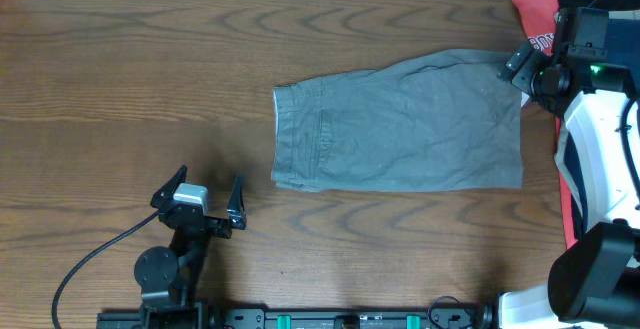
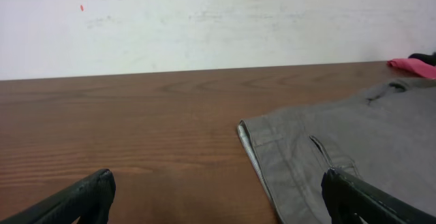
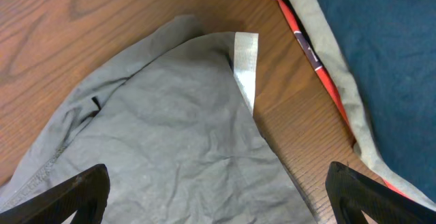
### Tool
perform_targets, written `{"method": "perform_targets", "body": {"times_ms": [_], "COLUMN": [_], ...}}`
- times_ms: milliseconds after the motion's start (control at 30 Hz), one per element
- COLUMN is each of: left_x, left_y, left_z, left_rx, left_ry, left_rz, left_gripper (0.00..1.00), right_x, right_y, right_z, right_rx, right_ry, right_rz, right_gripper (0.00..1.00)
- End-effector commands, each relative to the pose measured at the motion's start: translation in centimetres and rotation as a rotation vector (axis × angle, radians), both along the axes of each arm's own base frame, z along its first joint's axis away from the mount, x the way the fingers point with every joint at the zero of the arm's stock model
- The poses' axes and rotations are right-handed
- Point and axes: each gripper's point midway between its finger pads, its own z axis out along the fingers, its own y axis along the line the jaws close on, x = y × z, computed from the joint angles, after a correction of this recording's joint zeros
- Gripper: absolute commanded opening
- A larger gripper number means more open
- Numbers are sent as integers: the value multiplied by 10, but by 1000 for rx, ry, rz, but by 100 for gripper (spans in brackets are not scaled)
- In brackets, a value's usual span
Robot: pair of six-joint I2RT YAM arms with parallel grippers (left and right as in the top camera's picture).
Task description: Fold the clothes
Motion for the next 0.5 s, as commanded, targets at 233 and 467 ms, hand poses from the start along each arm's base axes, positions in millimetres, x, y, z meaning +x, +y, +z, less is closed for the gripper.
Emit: {"method": "perform_targets", "body": {"times_ms": [233, 467], "left_x": [-2, -11], "left_y": [-6, -36], "left_z": [-16, -7], "left_rx": [-47, -268], "left_ry": [58, 99], "left_rz": [-36, -195], "left_gripper": [98, 98], "right_x": [3, 3], "right_y": [3, 3], "right_z": [11, 11], "right_rx": [5, 5], "right_ry": [-28, -28], "right_rz": [15, 15], "right_gripper": [99, 99]}}
